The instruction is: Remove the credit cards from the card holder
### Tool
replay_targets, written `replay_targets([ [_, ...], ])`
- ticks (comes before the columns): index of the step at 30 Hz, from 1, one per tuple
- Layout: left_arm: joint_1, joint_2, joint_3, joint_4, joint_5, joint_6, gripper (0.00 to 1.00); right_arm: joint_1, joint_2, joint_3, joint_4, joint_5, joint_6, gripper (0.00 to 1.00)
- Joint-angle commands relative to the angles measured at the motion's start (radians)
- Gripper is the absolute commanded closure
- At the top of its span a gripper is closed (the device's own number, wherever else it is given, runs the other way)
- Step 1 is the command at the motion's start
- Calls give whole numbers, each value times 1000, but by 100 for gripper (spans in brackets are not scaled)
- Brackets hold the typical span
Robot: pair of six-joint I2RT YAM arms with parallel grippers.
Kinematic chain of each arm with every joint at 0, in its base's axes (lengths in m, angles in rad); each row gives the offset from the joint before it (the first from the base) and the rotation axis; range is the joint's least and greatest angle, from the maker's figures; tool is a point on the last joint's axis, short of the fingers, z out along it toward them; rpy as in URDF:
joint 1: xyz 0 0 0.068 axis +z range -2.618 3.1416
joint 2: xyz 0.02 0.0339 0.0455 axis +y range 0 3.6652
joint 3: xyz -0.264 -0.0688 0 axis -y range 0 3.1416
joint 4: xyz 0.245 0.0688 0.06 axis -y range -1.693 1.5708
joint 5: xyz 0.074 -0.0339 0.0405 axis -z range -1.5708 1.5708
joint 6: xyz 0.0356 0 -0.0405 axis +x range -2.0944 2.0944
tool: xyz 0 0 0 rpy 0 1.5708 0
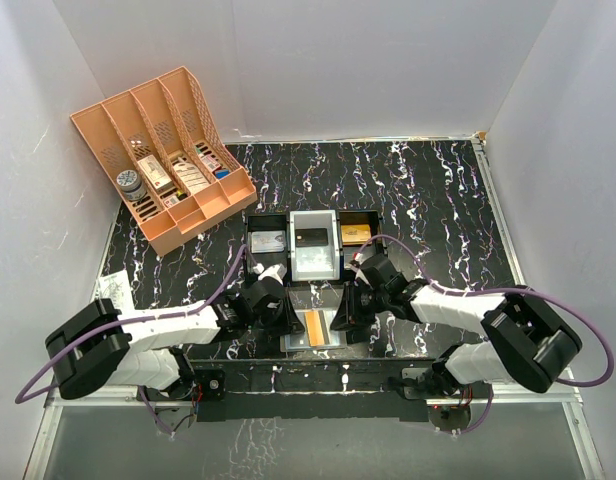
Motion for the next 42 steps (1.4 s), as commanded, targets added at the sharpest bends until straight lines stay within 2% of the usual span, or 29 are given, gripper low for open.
replay_targets([
  [1, -4, -2, 26, -31, -4, 30, 100, -3, -44, 38, -94, 126, -44, 83],
  [6, -4, 24, 35, -8, 12, 32, 100, 0, -106, 142, -176, 108, -61, 81],
  [9, -5, 28, 32, 7, 19, 27, 99, 6, -97, 160, -162, 69, -58, 80],
  [14, -5, 27, 25, 26, 18, 12, 86, 31, -43, 128, -61, 32, -30, 79],
  [21, -4, 25, 1, 72, 36, -10, 65, 32, 53, 56, -42, 94, -30, 80],
  [25, -5, 43, -18, 106, 49, -29, 58, 32, 70, 4, -49, 144, -32, 80],
  [35, -4, 106, -78, 254, 89, -103, 58, 32, 74, -82, 34, 133, 4, 80],
  [42, -5, 114, -122, 363, 92, -149, 63, 32, 94, -111, 71, 110, 9, 81],
])
